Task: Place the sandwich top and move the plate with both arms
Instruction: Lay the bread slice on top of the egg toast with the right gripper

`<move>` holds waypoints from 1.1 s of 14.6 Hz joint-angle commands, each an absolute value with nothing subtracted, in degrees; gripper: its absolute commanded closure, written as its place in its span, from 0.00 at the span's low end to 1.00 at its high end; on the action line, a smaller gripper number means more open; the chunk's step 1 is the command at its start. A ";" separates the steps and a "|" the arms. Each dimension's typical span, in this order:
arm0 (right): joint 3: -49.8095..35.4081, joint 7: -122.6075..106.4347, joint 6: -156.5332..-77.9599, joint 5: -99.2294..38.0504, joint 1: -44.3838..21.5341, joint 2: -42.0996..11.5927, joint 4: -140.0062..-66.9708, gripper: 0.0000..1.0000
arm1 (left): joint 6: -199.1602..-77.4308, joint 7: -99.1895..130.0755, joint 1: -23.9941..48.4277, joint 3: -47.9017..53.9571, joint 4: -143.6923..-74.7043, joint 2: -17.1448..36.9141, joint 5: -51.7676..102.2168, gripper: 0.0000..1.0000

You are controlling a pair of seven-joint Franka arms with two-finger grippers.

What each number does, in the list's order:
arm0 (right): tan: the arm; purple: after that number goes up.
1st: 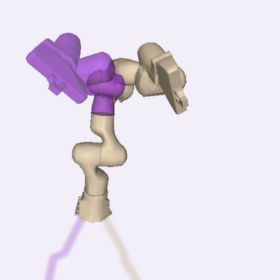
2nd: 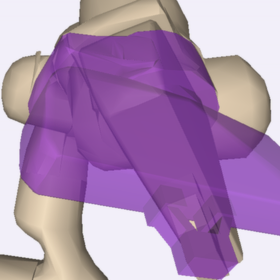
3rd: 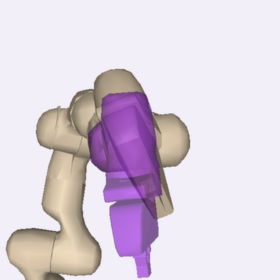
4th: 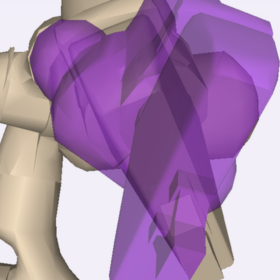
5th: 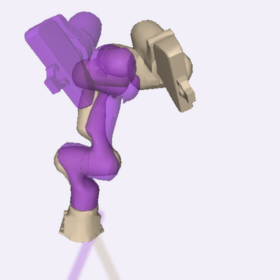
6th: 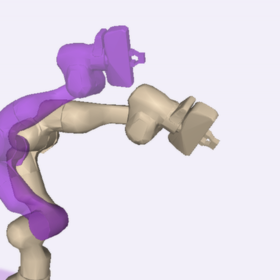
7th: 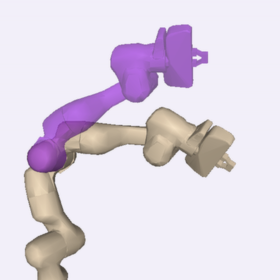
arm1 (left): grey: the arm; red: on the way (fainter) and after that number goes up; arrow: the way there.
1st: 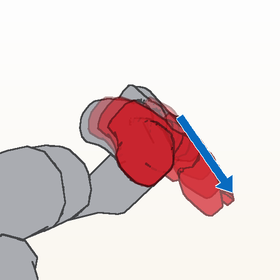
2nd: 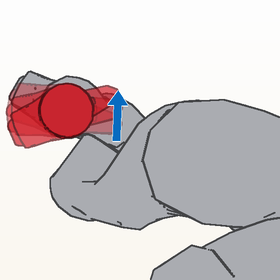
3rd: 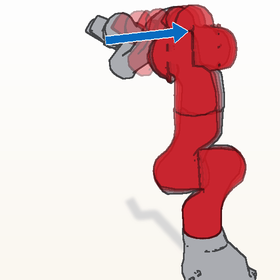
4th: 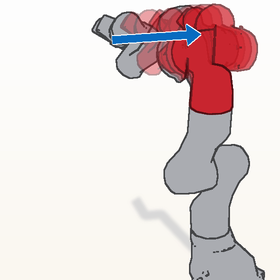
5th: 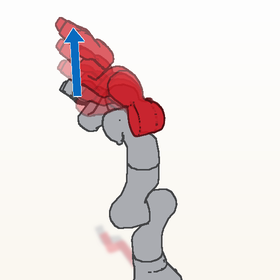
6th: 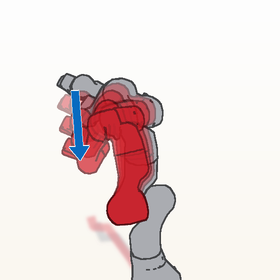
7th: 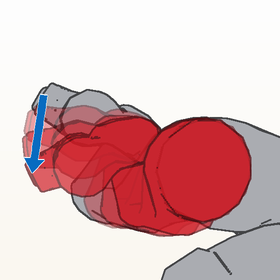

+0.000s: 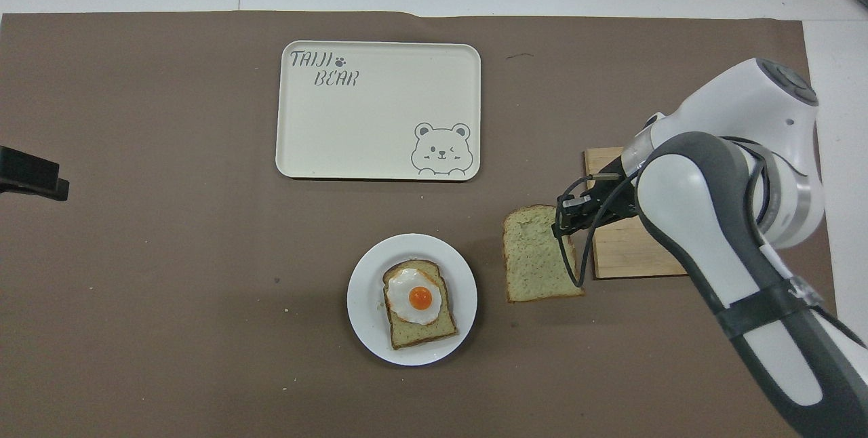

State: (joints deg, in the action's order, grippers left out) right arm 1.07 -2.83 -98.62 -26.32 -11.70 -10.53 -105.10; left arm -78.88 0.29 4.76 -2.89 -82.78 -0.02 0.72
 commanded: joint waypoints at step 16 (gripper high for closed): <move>1.23 10.99 -118.73 -31.73 -33.39 -9.84 -113.11 1.00 | -78.49 -0.26 4.39 -2.64 -83.76 -1.23 0.00 0.00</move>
